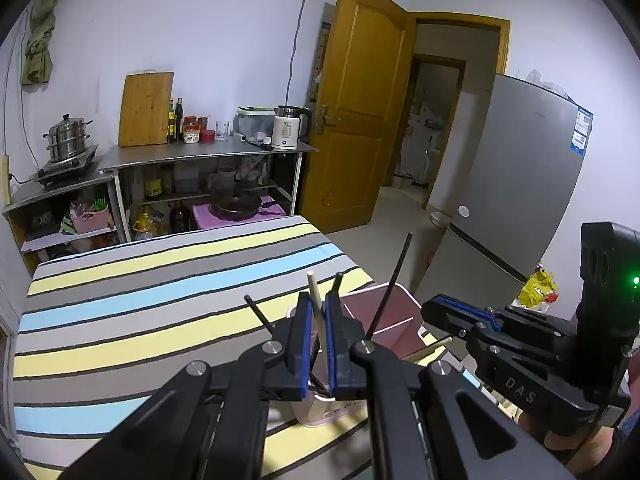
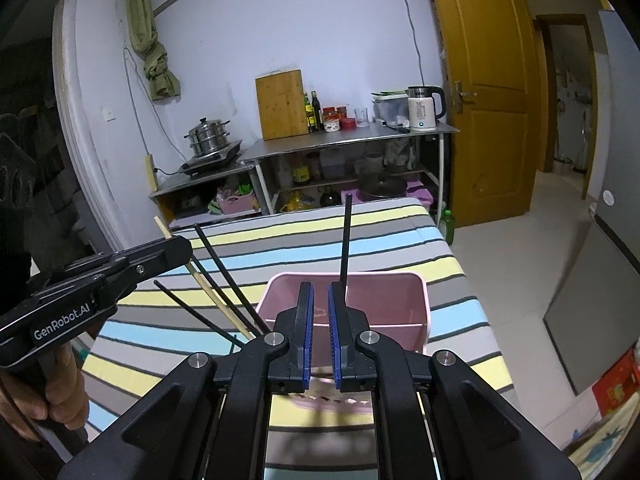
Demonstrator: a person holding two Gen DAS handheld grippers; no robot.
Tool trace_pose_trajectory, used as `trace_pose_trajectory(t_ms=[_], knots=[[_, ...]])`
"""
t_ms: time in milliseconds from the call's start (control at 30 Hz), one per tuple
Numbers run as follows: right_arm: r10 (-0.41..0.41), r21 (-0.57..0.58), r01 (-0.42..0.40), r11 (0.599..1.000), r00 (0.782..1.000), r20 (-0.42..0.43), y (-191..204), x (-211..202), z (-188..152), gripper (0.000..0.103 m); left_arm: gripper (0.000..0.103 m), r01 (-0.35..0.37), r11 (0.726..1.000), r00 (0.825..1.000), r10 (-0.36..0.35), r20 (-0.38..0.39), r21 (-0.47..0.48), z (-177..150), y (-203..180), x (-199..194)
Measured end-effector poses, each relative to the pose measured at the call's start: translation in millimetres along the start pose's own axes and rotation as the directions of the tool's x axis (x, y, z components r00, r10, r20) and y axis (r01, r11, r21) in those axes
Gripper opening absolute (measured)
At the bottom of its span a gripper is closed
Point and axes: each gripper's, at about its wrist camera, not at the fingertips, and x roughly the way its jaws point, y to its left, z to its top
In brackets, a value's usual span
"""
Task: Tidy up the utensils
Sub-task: 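Open both grippers to drop the wooden chopsticks into the pink holder, then move both open tools back toward the remaining black chopsticks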
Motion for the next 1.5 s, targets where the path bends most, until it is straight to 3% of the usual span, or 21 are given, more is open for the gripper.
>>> trace_pose_trajectory(t_ms=[333, 567, 800, 1200, 1500], knots=[[0.001, 0.007, -0.001, 1.0, 1.0, 0.014, -1.0, -9.2, -1.5, 0.007, 0.006, -0.007, 1.0, 0.999, 0.008, -0.036, 0.021, -15.2, 0.1, 1.8], [-0.004, 0.001, 0.004, 1.0, 1.0, 0.02, 1.5, -15.8, -2.1, 0.008, 0.006, -0.004, 1.0, 1.0, 0.004, 0.012, 0.024, -10.8, 3.3, -18.2], [0.01, -0.026, -0.009, 1.0, 0.999, 0.043, 11.9, -30.7, -8.2, 0.015, 0.007, -0.009, 1.0, 0.999, 0.009, 0.043, -0.012, -11.1, 14.4, -42.7], [0.05, -0.036, -0.049, 0.998, 0.998, 0.033, 28.2, -44.8, -29.2, 0.015, 0.008, -0.045, 0.998, 0.997, 0.047, 0.059, -0.044, -31.0, 25.8, -75.6], [0.094, -0.046, -0.095, 0.994, 0.996, -0.009, 39.3, -42.2, -56.3, 0.015, 0.012, -0.079, 0.995, 0.997, 0.08, 0.013, -0.063, -65.0, 37.9, -79.1]])
